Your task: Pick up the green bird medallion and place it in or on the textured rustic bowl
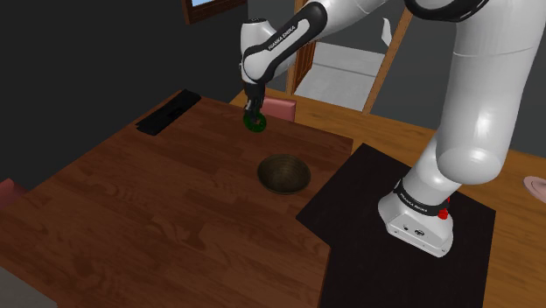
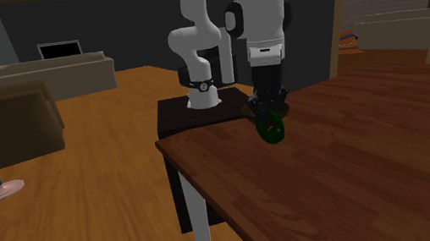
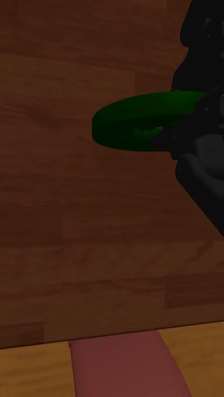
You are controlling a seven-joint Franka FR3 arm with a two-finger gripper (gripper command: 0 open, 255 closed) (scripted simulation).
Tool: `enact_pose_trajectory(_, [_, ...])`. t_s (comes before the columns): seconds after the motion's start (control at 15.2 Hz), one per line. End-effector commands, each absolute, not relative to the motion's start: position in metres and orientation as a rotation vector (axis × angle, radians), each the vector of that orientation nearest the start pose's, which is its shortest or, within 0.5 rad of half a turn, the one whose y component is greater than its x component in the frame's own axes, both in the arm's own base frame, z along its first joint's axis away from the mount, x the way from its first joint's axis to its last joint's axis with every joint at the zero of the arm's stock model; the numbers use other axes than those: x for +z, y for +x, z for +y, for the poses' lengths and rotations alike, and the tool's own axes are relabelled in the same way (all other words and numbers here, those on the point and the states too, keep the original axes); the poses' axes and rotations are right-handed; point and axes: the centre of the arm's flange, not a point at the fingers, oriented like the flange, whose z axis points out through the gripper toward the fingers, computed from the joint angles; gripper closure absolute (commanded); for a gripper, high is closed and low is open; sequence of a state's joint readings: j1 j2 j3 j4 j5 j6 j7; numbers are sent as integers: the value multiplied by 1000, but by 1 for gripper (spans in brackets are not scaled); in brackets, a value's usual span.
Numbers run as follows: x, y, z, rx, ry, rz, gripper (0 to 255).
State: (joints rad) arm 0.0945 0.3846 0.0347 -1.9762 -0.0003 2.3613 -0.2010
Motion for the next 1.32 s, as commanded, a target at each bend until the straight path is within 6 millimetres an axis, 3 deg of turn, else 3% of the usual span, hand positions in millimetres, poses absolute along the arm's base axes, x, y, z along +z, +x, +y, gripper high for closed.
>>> enact_pose_trajectory(0.0, [284, 606, 79, -1, -3087, -511, 255])
enact_pose_trajectory(0.99, [361, 606, 79, -1, -3087, -511, 255])
enact_pose_trajectory(1.25, [364, 557, 98, -1, -3087, -511, 255])
